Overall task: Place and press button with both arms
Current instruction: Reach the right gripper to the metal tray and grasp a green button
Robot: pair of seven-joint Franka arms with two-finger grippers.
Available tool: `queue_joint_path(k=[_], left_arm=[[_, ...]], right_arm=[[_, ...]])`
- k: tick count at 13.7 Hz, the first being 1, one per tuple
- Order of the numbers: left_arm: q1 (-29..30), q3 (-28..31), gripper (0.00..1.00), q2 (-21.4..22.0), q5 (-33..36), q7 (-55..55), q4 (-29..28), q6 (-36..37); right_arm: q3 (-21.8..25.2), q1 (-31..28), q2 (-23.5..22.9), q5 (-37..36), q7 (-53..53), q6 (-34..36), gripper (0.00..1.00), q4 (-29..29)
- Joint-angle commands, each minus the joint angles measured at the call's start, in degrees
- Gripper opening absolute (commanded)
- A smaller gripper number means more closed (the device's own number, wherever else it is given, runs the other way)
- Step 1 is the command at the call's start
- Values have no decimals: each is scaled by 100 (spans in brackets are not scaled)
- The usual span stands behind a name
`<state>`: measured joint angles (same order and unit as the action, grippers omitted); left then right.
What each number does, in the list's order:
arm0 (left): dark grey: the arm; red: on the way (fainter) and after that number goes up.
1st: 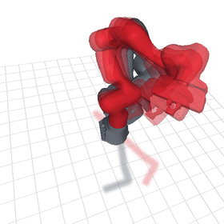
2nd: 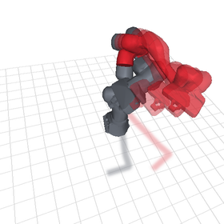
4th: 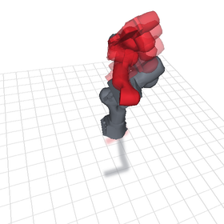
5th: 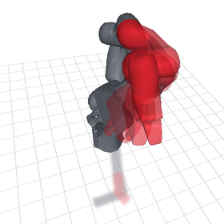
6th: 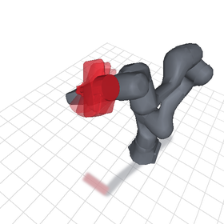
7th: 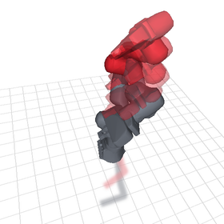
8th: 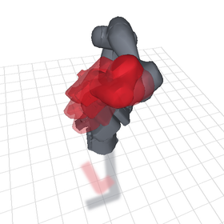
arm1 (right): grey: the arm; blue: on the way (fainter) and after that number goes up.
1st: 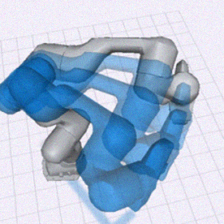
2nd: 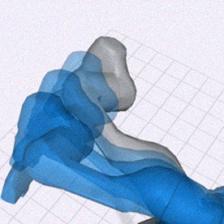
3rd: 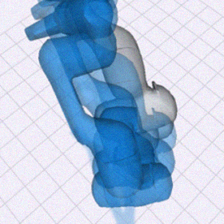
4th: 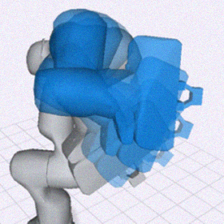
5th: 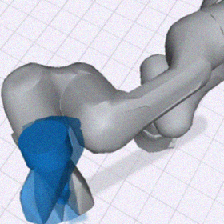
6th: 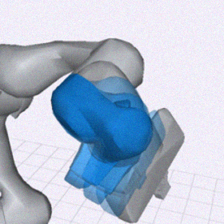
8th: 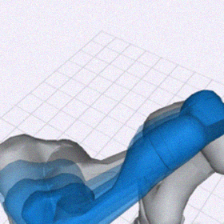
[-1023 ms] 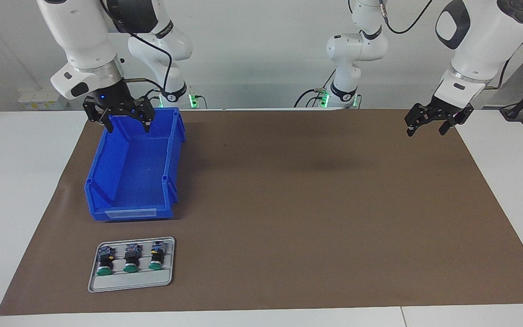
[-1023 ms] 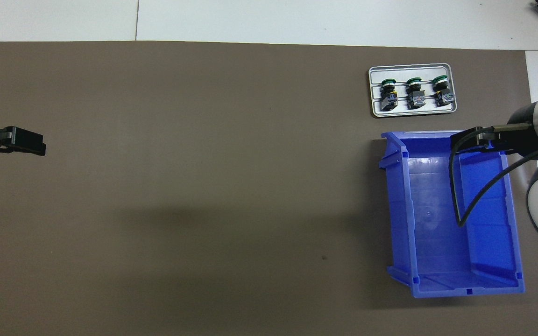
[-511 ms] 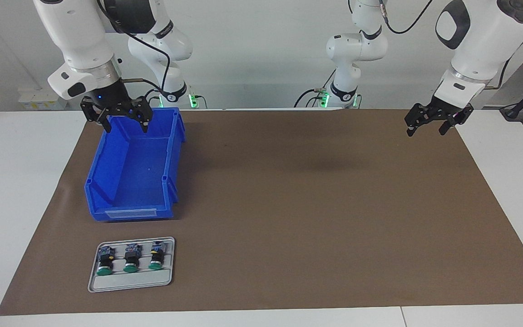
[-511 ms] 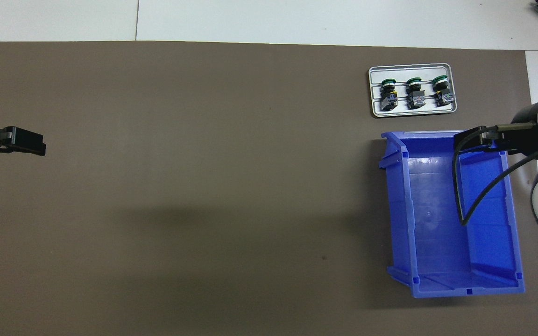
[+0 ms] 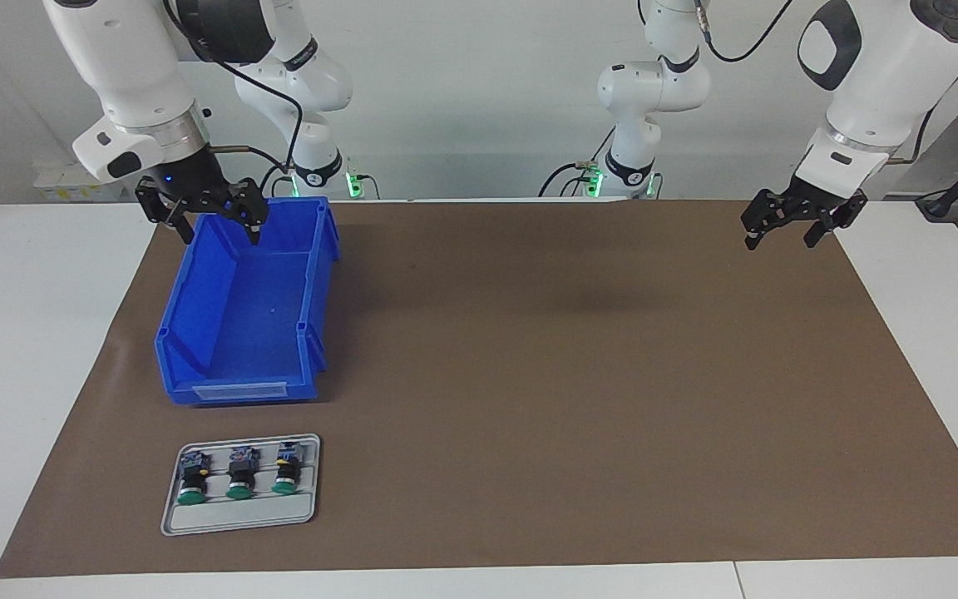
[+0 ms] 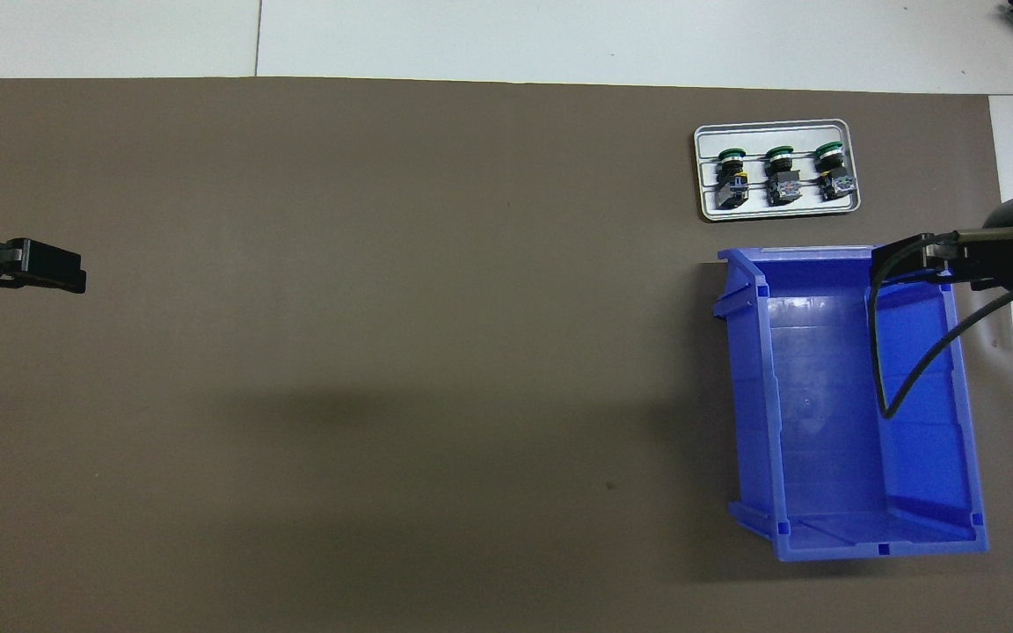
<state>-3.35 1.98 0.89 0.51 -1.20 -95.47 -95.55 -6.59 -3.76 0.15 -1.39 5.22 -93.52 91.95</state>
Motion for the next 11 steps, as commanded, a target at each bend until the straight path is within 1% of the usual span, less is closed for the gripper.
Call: queue_joint_path(k=[1, 5, 8, 10, 11], left_arm=[[54, -49, 100, 166, 72, 58, -165, 11], [54, -49, 100, 166, 72, 58, -165, 11], [54, -49, 100, 166, 72, 67, -165, 11], [62, -49, 100, 166, 72, 67, -165, 11], [54, -49, 100, 166, 72, 59, -165, 11]], right_arm=[[-26, -72, 55, 34, -100, -297, 97, 148], [-26, -107, -269, -10, -109, -622, 95, 60], [-26, -116, -691, -36, -100, -1052, 95, -151], [-26, -133, -1155, -54, -109, -1089, 93, -413], [-26, -133, -1497, -45, -109, -1080, 93, -763]])
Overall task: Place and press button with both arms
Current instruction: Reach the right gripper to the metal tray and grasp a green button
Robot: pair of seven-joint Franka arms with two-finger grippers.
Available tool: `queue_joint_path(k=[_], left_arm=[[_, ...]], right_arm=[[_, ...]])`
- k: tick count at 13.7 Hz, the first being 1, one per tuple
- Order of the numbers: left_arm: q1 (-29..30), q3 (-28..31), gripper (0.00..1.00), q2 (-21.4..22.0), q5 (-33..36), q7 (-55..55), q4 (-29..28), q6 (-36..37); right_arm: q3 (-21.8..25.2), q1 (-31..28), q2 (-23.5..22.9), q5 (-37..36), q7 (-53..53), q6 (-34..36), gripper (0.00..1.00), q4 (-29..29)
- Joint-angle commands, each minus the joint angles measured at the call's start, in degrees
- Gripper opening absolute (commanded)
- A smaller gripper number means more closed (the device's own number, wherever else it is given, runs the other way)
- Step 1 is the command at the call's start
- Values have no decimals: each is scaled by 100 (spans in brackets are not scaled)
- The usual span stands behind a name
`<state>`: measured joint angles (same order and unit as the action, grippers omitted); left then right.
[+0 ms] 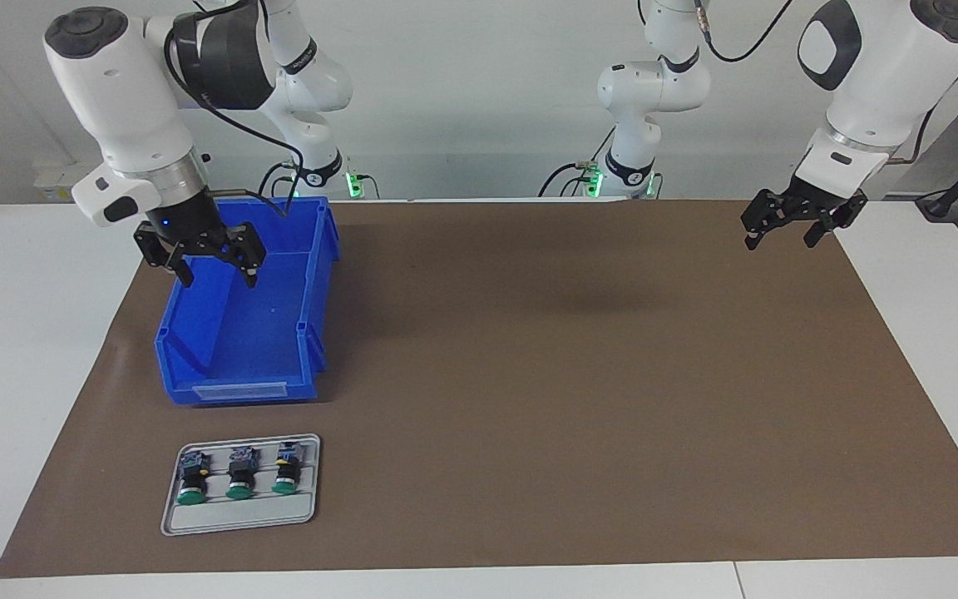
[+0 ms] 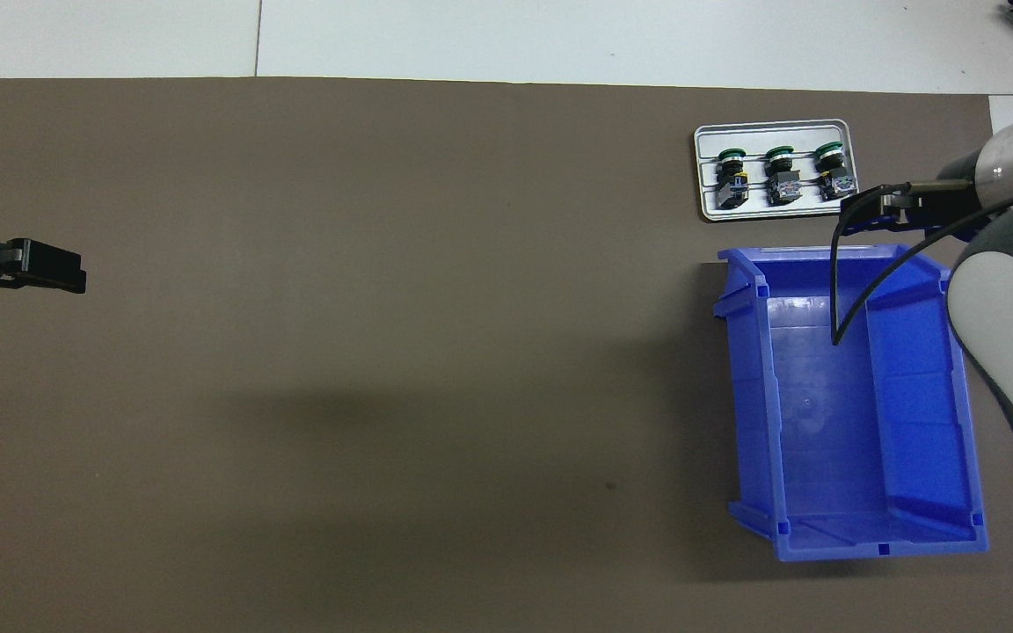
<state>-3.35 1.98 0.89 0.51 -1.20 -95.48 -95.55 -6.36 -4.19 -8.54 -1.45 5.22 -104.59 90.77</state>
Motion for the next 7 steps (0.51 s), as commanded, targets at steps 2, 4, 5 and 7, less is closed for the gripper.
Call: queue_joint_path(k=[2, 4, 5, 7], left_arm=[[54, -49, 100, 166, 72, 58, -164, 11], [54, -49, 100, 166, 72, 58, -164, 11], [54, -49, 100, 166, 72, 67, -164, 11], [54, -49, 100, 166, 72, 58, -164, 11]], right_arm=[[-41, -91, -1279, -75, -109, 18, 92, -1279], [-41, -108, -1676, -75, -109, -140, 91, -1587], [-32, -108, -1860, -84, -117, -245, 90, -1693], [-32, -108, -2273, -171, -135, -517, 89, -1965]])
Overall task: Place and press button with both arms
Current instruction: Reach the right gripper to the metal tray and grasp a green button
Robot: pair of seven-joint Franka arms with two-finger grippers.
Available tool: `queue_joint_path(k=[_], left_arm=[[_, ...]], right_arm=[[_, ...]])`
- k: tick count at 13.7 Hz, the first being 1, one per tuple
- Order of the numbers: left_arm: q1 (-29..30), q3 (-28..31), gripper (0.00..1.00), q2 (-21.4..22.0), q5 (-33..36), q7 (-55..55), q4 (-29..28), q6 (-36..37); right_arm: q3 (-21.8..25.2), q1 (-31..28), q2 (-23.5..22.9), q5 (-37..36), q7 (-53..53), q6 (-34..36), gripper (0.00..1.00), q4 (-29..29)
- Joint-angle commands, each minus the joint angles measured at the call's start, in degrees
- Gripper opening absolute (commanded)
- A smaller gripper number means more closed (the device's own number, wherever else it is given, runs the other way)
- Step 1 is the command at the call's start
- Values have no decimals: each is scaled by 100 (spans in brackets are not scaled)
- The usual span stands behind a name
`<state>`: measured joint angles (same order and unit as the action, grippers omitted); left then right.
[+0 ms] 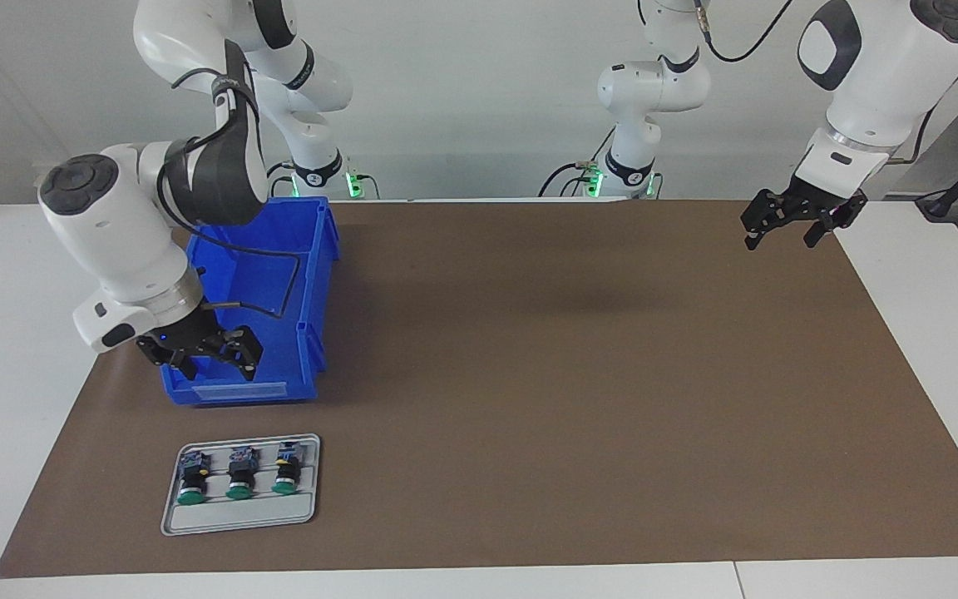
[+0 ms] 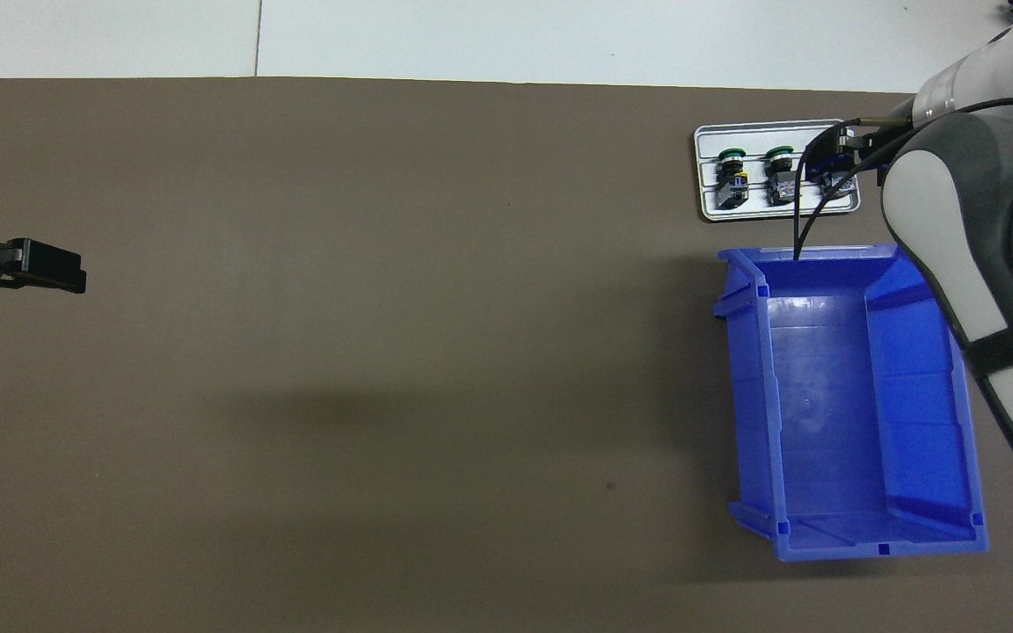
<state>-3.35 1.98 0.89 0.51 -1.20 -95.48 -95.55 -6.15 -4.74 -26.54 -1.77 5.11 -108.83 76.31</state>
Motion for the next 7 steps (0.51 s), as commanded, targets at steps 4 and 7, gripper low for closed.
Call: queue_joint_path(k=[4, 7], left_arm=[[62, -49, 100, 166, 72, 58, -164, 11], [54, -49, 100, 166, 72, 58, -164, 11]], right_arm=[[-79, -62, -1036, -403, -386, -463, 88, -766], [-88, -115, -1379, -385, -616, -815, 87, -793]])
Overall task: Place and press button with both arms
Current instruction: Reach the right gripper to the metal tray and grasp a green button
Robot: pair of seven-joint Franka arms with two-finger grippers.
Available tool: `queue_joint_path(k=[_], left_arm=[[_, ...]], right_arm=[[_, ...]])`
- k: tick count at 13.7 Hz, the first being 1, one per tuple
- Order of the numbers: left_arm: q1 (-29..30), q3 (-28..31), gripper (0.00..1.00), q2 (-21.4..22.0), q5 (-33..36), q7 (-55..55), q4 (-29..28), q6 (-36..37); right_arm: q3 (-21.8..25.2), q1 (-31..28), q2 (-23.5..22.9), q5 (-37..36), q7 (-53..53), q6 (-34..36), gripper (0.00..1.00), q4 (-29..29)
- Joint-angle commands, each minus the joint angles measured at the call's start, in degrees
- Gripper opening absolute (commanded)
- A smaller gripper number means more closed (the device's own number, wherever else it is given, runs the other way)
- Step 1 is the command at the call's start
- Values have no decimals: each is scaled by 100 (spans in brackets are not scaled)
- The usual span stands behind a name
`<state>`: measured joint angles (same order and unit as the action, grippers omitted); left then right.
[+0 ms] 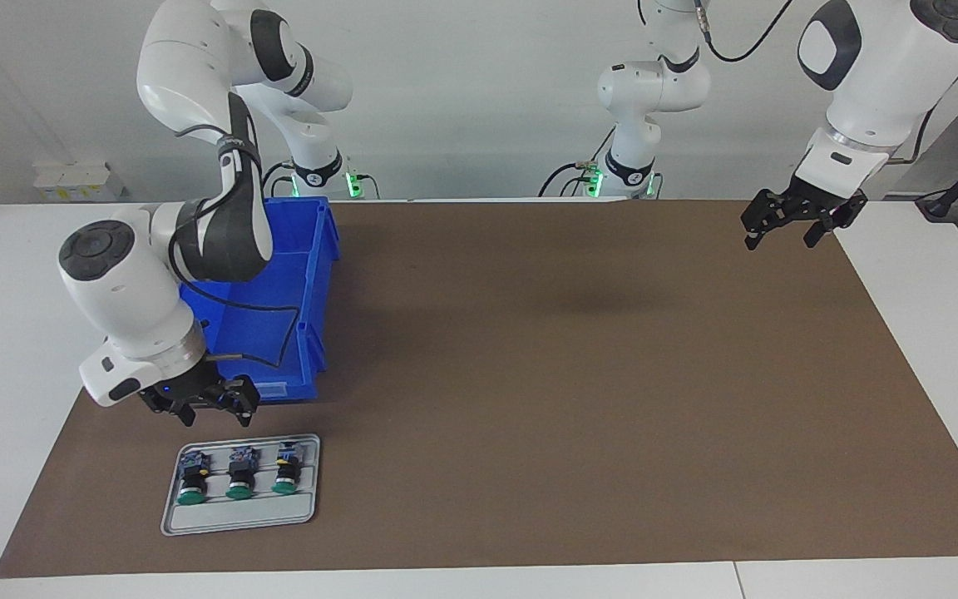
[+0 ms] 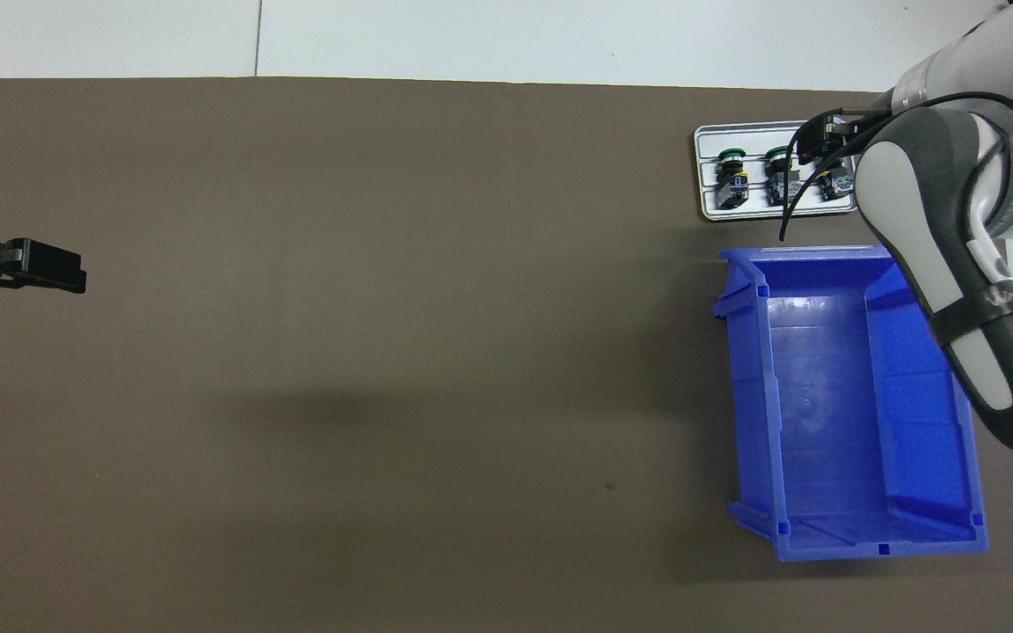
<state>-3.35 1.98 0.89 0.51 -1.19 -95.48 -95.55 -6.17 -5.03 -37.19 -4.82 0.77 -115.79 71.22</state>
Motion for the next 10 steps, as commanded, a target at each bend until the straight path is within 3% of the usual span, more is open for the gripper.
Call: queue_joint_path(k=[1, 7, 10], left_arm=[[54, -49, 100, 166, 72, 67, -164, 11], [54, -49, 100, 166, 72, 58, -164, 11], [54, -49, 100, 166, 72, 58, -164, 11]], right_arm=[[-87, -86, -385, -81, -182, -258, 87, -284], [-95, -130, -868, -72, -515, -804, 85, -284], [-87, -148, -895, -98, -621, -1015, 81, -223]])
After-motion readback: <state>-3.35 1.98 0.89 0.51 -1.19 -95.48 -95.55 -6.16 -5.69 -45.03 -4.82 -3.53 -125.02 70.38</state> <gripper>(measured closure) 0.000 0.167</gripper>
